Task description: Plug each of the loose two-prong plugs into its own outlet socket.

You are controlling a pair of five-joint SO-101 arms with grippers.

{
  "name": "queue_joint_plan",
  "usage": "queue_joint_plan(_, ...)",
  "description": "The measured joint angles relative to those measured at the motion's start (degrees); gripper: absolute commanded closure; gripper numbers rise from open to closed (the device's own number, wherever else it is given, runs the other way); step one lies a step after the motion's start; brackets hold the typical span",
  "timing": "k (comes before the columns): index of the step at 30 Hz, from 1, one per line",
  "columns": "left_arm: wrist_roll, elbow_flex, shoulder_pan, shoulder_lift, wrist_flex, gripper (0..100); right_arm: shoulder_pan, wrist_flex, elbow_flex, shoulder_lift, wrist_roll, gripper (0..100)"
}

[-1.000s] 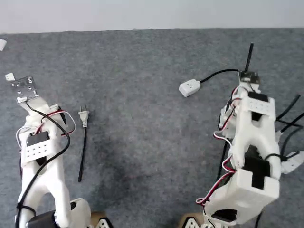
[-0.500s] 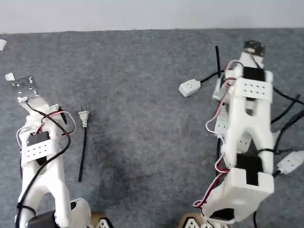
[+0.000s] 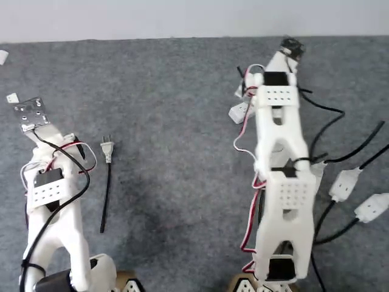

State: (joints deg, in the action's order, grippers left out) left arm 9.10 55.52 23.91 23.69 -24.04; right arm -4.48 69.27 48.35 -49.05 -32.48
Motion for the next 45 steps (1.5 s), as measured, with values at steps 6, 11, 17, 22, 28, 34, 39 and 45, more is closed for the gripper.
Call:
queue_joint_plan(6, 0.0, 0.0, 0.0, 0.0, 0.0, 99, -0.35, 0.62, 15.3, -10.55, 0.0, 72.7)
queue_joint_plan(11, 0.0, 0.0, 0.0, 0.0, 0.0, 99, -0.88, 5.01, 23.91, -15.56, 0.0, 72.8)
queue_joint_plan(17, 0.0, 0.0, 0.0, 0.0, 0.0, 99, -2.81, 8.79, 26.9, -17.93, 0.0, 72.8)
queue_joint_plan(22, 0.0, 0.0, 0.0, 0.0, 0.0, 99, -3.52, 10.29, 26.99, -18.29, 0.0, 72.9)
queue_joint_plan(28, 0.0, 0.0, 0.0, 0.0, 0.0, 99, -3.34, 10.29, 26.99, -18.46, 0.0, 72.9)
queue_joint_plan(34, -0.35, 0.0, -0.97, 0.0, 0.0, 99, -3.43, 10.64, 26.99, -19.34, 0.88, 72.9)
queue_joint_plan(39, -2.02, 0.0, -0.97, 0.0, 0.0, 99, -3.43, 10.64, 26.99, -20.13, 1.85, 73.0)
queue_joint_plan(45, -2.02, 0.0, -0.97, 0.0, 0.0, 99, -3.25, 10.64, 26.99, -20.13, 5.1, 86.3)
